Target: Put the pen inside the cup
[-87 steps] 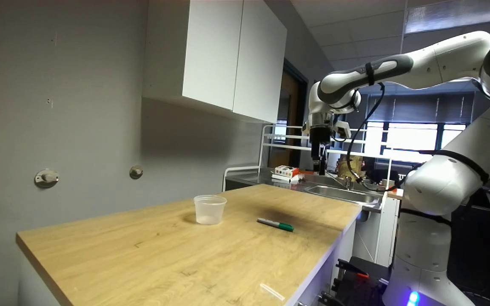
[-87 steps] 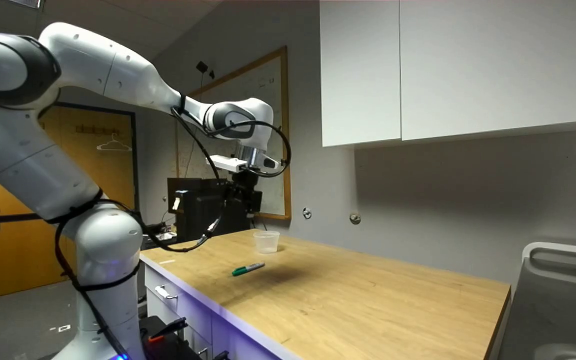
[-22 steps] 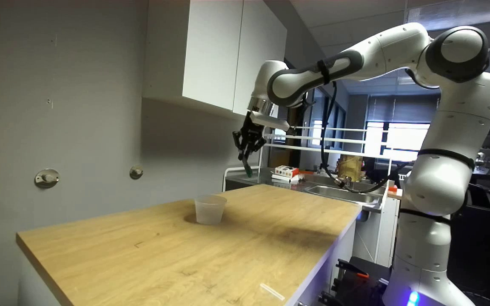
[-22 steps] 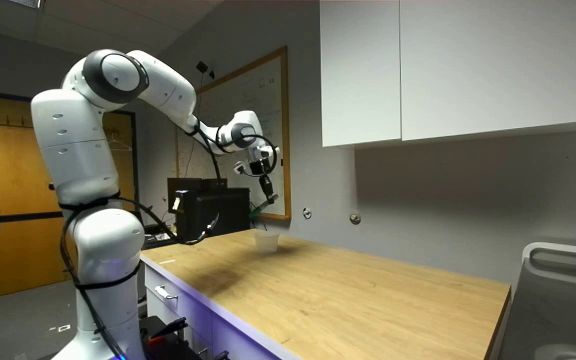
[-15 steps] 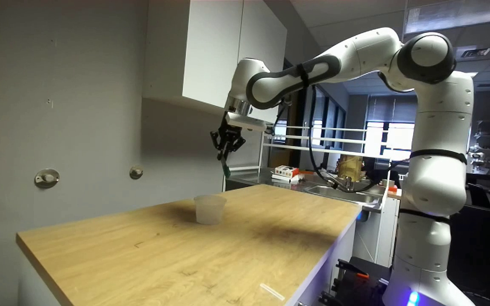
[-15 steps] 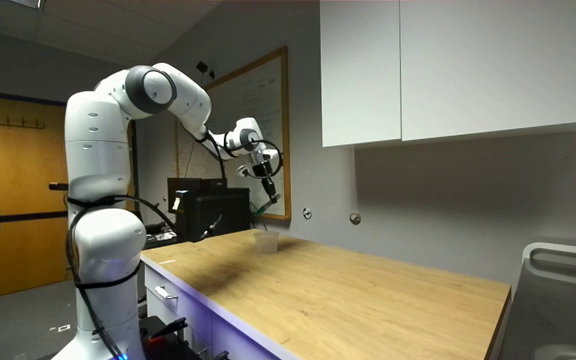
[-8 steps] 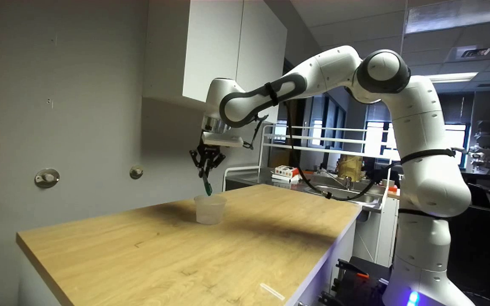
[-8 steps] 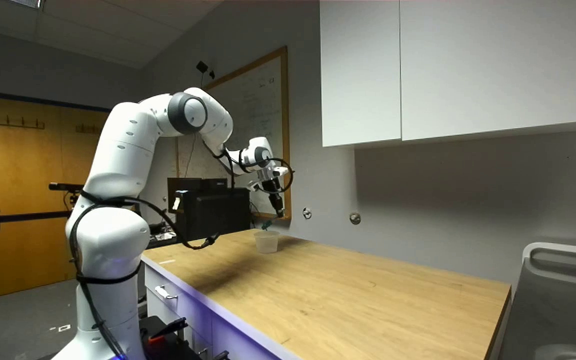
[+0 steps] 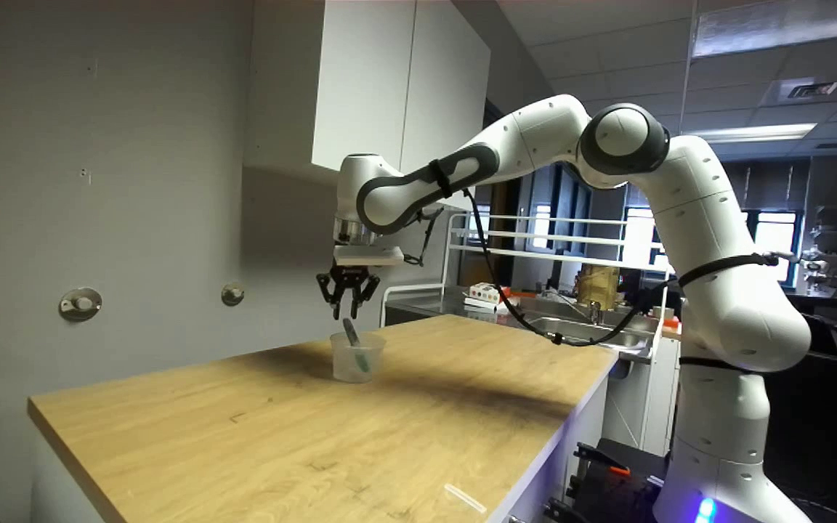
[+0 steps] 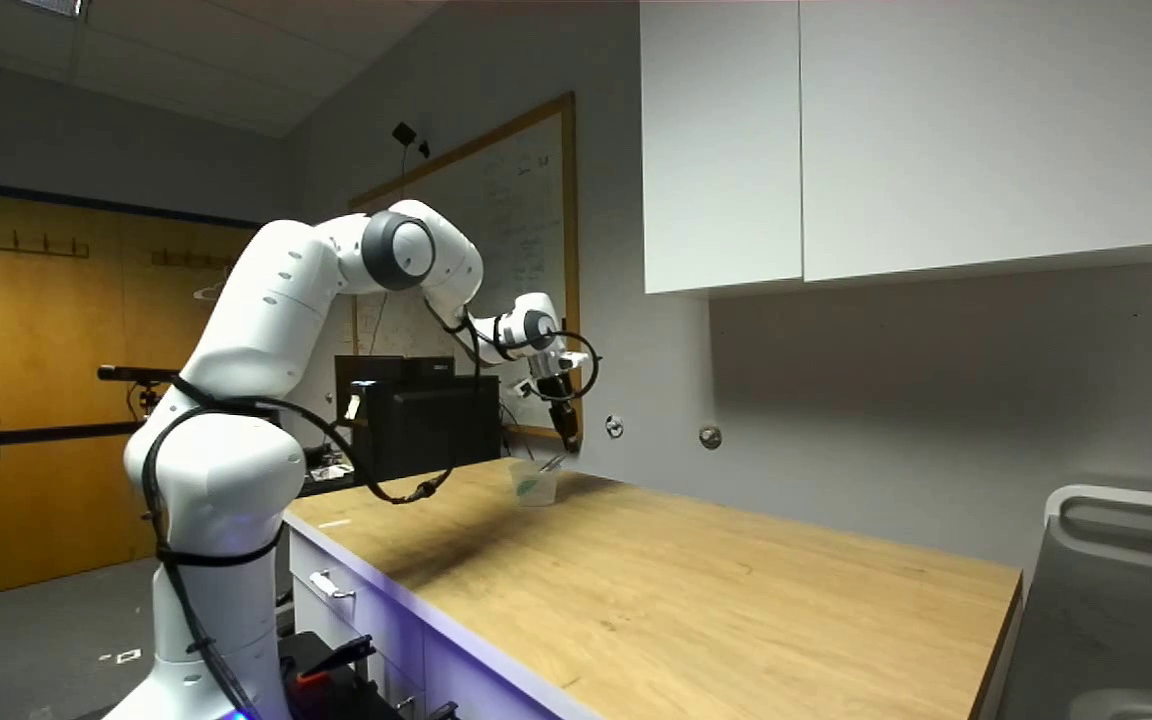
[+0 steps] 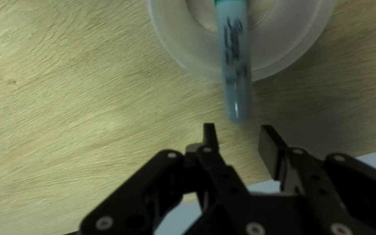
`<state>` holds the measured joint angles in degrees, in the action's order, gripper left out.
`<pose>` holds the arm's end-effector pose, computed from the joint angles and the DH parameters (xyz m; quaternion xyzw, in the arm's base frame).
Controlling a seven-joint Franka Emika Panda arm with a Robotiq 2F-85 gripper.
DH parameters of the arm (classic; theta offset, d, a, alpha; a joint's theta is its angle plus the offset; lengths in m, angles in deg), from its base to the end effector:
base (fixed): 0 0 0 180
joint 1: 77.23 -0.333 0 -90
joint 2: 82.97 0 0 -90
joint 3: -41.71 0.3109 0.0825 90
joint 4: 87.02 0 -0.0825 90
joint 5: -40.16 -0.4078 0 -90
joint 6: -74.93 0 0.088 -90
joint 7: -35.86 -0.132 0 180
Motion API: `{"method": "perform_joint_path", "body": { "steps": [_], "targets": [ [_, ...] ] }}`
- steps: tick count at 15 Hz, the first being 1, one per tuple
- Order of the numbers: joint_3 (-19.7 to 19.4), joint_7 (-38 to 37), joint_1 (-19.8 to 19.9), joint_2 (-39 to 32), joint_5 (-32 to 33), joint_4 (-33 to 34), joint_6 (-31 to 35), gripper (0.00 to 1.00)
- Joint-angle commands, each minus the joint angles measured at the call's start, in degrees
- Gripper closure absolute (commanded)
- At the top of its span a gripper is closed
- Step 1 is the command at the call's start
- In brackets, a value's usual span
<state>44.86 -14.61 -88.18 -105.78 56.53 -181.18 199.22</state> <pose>0.6863 0.1514 0.3586 0.9615 -0.2425 0.1140 0.0606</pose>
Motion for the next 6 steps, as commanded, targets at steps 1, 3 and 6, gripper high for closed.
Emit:
{"method": "perform_joint_path", "body": {
  "steps": [1, 3, 6],
  "targets": [
    [-1.49, 1.08, -1.43, -0.75, -0.39, 3.67, -3.96, 0.29],
    [-1.51, 1.60, -1.52, -0.42, -0.56, 4.03, -5.15, 0.14],
    [-1.02, 3.51, -1.34, 0.09, -1.79, 4.27, -7.31, 0.00]
  ]
}}
